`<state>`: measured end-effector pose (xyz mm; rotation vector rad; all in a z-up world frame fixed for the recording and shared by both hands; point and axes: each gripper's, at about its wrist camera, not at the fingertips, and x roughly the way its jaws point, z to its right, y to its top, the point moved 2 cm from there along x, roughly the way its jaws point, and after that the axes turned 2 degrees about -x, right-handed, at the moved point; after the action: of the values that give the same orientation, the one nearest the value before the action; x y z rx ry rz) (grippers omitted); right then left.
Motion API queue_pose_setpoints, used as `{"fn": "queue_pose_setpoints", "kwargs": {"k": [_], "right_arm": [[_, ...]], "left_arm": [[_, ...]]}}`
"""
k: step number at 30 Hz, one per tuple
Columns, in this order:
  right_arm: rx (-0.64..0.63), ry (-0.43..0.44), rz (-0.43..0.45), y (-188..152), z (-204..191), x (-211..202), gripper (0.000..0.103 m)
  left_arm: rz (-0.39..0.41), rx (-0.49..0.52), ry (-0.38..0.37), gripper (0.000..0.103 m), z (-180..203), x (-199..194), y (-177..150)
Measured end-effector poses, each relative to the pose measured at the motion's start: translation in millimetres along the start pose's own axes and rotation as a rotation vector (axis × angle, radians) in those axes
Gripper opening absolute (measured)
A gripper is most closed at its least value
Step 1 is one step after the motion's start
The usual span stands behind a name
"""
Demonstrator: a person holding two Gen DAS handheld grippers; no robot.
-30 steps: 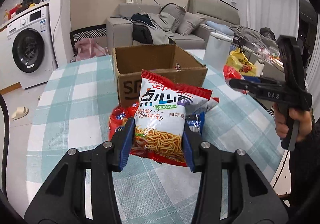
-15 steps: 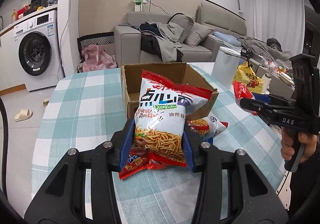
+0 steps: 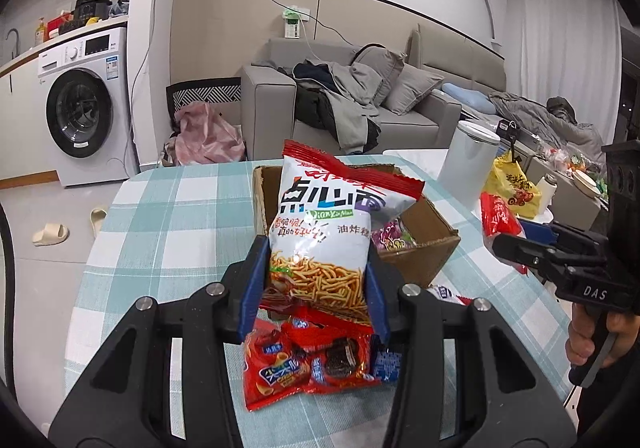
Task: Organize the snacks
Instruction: 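Lift both held snacks and carry them over the cardboard box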
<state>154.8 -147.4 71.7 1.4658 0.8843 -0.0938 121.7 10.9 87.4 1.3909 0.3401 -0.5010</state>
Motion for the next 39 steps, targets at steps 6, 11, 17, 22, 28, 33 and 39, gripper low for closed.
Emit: {"fn": "queue_pose_setpoints", "kwargs": {"k": [6,11,17,22,28,33,39], "right_arm": [[0.005,0.004,0.000,9.3,-0.7,9.4,0.053],[0.014,0.008,-0.002,15.3,1.0,18.2,0.053],[0.045,0.020,-0.010,22.4,6.4,30.0,0.053],[0.064,0.024,-0.013,25.5,9.4,41.1,0.053],[0.072,0.028,-0.031,24.9,12.7,57.9,0.053],[0.077,0.032,-0.037,25.9,13.0,64.3,0.053],[0.081,0.032,-0.043,27.5,12.2,72.4,0.053]], "left_arm": [[-0.002,-0.006,0.005,0.041,-3.8,18.1,11.2],[-0.015,-0.012,0.012,0.041,-6.9,34.8,17.8],[-0.023,-0.013,0.020,0.041,-10.6,55.3,26.5],[-0.034,-0.016,0.023,0.041,-11.2,72.0,30.3],[-0.051,-0.014,0.016,0.041,-10.5,89.2,28.6],[-0.059,-0.009,0.018,0.041,-9.2,101.8,27.8],[-0.056,0.010,0.037,0.041,-4.2,112.7,27.0]]}}
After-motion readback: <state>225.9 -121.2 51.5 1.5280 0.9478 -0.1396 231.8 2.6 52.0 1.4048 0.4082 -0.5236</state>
